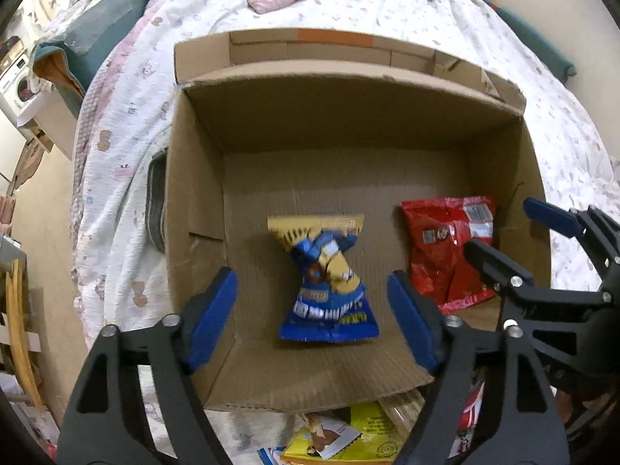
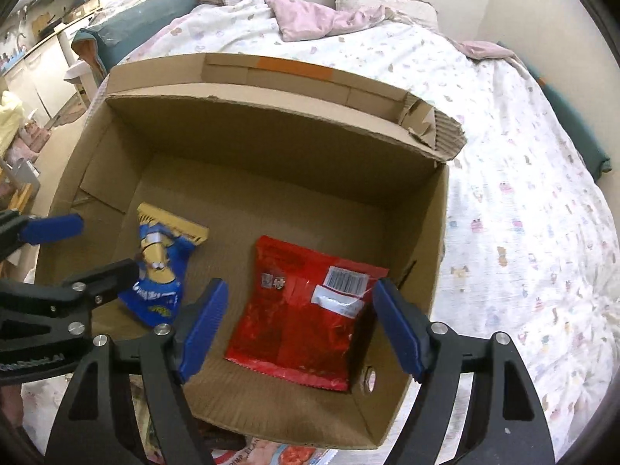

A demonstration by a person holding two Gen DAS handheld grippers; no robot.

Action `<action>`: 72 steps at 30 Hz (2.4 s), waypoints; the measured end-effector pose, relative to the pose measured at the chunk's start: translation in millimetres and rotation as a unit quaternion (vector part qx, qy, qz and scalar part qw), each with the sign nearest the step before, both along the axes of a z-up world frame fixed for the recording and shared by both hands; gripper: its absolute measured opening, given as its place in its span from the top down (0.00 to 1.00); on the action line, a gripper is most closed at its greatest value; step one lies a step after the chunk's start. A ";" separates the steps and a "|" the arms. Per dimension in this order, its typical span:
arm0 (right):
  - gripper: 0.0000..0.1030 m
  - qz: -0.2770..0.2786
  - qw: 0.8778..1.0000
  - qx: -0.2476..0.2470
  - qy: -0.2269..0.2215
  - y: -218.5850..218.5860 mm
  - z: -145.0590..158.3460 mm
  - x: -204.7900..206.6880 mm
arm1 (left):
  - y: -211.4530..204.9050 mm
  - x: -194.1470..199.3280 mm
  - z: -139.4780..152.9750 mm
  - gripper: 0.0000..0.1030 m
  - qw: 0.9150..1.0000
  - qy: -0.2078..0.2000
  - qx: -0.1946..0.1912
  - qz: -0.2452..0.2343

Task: Organize snacks
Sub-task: 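Carry both bags into the box and open both grippers to release them, then grasp the white-blue Want Want bag with the left gripper while the right grasps the Power Life bag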

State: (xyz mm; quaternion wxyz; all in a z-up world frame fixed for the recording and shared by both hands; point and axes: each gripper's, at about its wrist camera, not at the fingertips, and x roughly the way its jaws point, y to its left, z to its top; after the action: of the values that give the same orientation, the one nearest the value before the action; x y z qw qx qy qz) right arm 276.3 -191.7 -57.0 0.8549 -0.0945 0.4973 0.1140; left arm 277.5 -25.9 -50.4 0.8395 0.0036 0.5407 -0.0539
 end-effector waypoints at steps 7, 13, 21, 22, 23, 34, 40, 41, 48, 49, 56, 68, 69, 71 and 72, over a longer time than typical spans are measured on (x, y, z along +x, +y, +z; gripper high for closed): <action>0.19 -0.003 1.000 -0.001 -0.004 0.0 4.7 -2.5 | 1.7 -2.7 10.2 0.16 1.000 -0.018 -0.012 -0.007; 0.11 -0.008 1.000 0.002 -0.016 -1.1 11.8 -9.9 | 3.4 -13.1 17.7 0.12 0.999 -0.033 -0.015 -0.011; 0.10 -0.019 1.000 0.019 -0.011 -2.0 11.7 -18.5 | 5.1 -25.1 20.3 0.12 0.999 -0.037 0.003 0.007; 0.10 -0.020 1.000 0.021 -0.010 -2.4 11.7 -19.8 | 4.9 -26.9 20.5 0.12 0.999 -0.038 0.007 0.009; 0.10 -0.023 0.999 0.023 -0.010 -3.1 12.5 -21.9 | 4.6 -29.8 21.1 0.12 0.999 -0.042 0.016 0.010; 0.09 -0.022 0.998 0.052 -0.017 -13.2 25.2 -55.9 | 18.2 -65.5 32.5 0.12 0.998 -0.058 0.029 0.024; 0.09 -0.027 0.998 0.057 -0.017 -19.3 30.4 -81.4 | 34.4 -89.1 37.3 0.12 0.997 -0.057 0.023 0.045; 0.09 -0.028 0.998 0.060 -0.015 -20.8 31.3 -86.0 | 36.8 -93.2 38.0 0.12 0.997 -0.056 0.020 0.049; 0.09 -0.044 0.995 0.092 0.011 -41.1 28.6 -118.7 | 54.4 -127.7 36.7 0.12 0.997 -0.043 0.029 0.065; 0.09 -0.047 0.994 0.099 0.018 -44.8 27.1 -122.7 | 58.0 -131.7 34.1 0.12 0.997 -0.036 0.029 0.069; 0.09 -0.098 0.986 0.130 0.045 -77.9 16.2 -144.7 | 80.2 -152.9 -9.6 0.12 0.993 0.051 -0.015 0.103; 0.09 -0.148 0.974 0.153 0.070 -111.2 2.7 -156.3 | 58.6 -150.3 -55.6 0.12 0.984 0.131 -0.060 0.108; 0.09 -0.150 0.974 0.153 0.072 -112.9 1.6 -156.6 | 56.6 -149.6 -56.4 0.12 0.983 0.134 -0.063 0.108; 0.09 -0.152 0.974 0.153 0.075 -115.8 -0.2 -156.5 | 50.9 -149.3 -56.2 0.12 0.983 0.137 -0.071 0.102; 0.09 -0.153 0.973 0.153 0.076 -117.2 -0.4 -156.8 | 48.1 -148.9 -54.2 0.12 0.983 0.136 -0.074 0.097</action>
State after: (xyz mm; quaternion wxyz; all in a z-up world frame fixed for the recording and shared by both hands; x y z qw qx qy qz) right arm 119.5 -308.8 -57.4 0.8262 0.1235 0.5459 0.0637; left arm 128.6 22.2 -104.6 0.7576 -0.1182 0.6418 -0.0119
